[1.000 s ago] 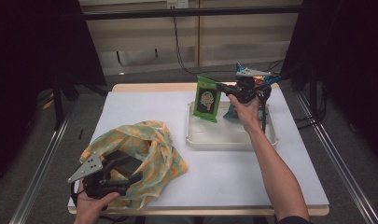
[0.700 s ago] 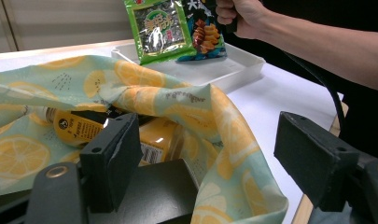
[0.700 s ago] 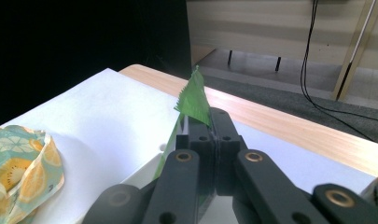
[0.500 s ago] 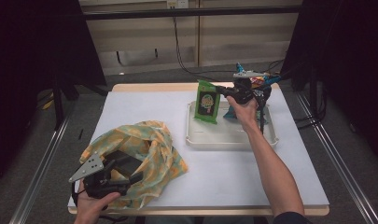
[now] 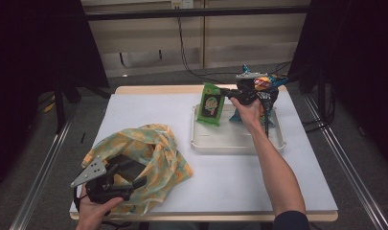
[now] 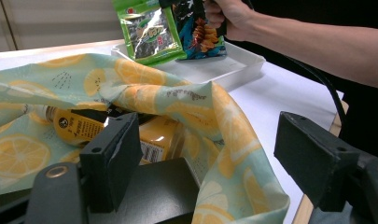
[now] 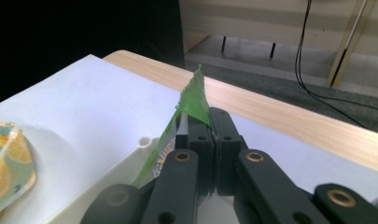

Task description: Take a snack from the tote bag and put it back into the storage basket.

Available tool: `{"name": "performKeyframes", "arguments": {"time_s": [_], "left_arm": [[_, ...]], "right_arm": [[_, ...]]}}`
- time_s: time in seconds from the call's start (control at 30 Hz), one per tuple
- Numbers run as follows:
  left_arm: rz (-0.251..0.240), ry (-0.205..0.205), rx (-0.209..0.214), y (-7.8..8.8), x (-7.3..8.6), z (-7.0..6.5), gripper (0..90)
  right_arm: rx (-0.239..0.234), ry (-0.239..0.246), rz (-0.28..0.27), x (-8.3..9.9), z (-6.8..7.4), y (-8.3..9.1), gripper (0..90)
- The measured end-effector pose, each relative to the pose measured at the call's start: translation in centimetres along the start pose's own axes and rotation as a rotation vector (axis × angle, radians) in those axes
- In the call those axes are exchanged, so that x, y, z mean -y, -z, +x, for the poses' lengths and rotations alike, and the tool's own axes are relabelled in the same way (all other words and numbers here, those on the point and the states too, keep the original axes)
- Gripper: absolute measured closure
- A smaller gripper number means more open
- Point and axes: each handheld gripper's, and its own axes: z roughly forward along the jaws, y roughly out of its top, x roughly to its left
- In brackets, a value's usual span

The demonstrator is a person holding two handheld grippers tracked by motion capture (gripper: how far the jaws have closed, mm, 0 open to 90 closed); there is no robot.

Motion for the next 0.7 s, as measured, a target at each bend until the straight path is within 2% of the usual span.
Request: {"name": "performKeyframes", "arguments": {"time_s": [0.1, 0.23, 0.4, 0.5, 0.57, 0.7], "left_arm": [[-0.003, -0.002, 0.007, 0.0, 0.0, 0.0, 22.5], [-0.005, 0.002, 0.02, -0.2, 0.1, 0.2, 22.5], [-0.002, -0.001, 0.016, -0.1, 0.1, 0.1, 22.4], [0.009, -0.002, -0.001, -0.1, 0.1, 0.1, 22.5], [-0.003, -0.002, 0.023, -0.1, 0.1, 0.2, 22.4], [-0.002, 0.0, 0.016, -0.1, 0.1, 0.1, 22.4]], "right_arm": [[0.009, -0.021, 0.004, 0.3, -0.5, -0.2, 88.2], [0.019, -0.025, 0.016, 0.5, -0.8, -0.3, 87.4], [0.034, -0.035, 0.031, 0.8, -1.3, -0.3, 85.1], [0.05, -0.022, 0.038, 0.8, -1.3, -0.4, 82.6], [0.052, -0.024, 0.044, 0.8, -1.3, -0.5, 82.4], [0.071, -0.029, 0.057, 1.0, -1.4, -0.7, 78.5]]}}
